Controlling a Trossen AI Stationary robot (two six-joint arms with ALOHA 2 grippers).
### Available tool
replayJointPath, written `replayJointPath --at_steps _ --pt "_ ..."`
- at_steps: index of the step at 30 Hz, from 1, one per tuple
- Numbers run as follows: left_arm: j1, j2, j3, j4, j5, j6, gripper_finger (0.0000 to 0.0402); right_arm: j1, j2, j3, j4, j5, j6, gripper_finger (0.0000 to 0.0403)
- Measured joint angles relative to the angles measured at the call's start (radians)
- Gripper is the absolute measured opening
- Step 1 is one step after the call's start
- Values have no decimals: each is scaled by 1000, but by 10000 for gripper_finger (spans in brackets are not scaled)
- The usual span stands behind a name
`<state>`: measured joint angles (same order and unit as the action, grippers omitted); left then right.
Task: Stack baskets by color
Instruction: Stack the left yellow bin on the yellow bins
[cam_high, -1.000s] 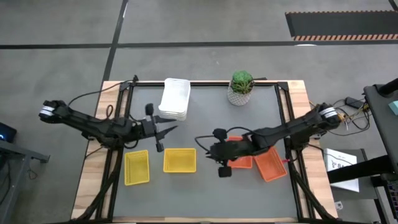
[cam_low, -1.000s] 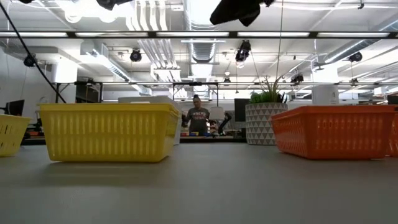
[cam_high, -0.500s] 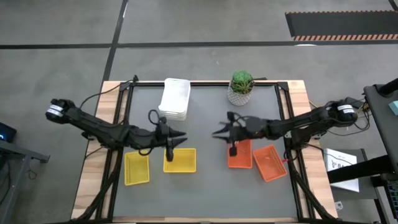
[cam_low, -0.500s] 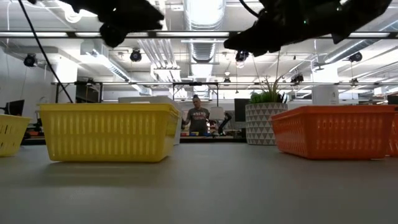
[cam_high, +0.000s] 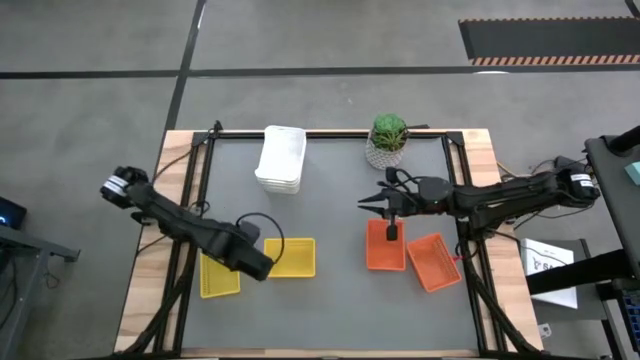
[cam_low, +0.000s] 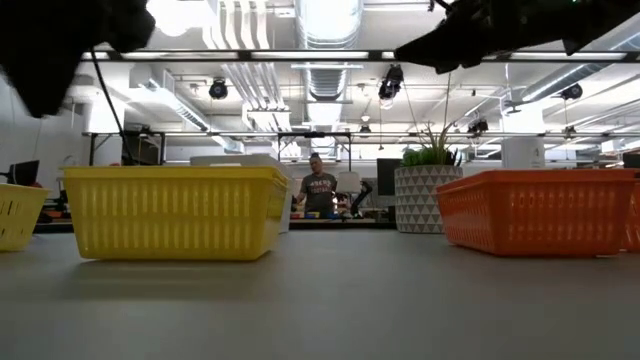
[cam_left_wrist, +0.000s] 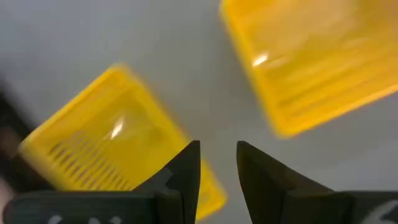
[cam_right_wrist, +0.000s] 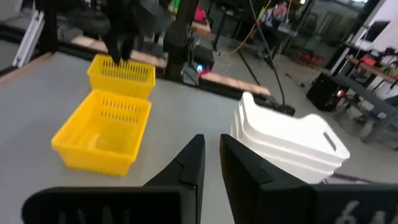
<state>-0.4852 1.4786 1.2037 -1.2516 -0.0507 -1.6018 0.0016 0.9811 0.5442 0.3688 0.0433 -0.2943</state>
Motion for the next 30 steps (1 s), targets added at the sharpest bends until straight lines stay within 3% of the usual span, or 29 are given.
replayJointPath --at_steps 6,12,24,30 --pt "-53 95 49 -80 98 -63 88 0 -51 -7 -153 0 -2 43" --pt "-80 101 12 -83 87 -119 93 0 -100 -67 -79 -3 -89 43" --pt "-85 96 -47 3 89 -201 209 -12 -153 -79 -44 -19 -194 43" --pt "-85 105 -53 5 90 -226 221 -38 -154 -79 -55 -19 -216 43"
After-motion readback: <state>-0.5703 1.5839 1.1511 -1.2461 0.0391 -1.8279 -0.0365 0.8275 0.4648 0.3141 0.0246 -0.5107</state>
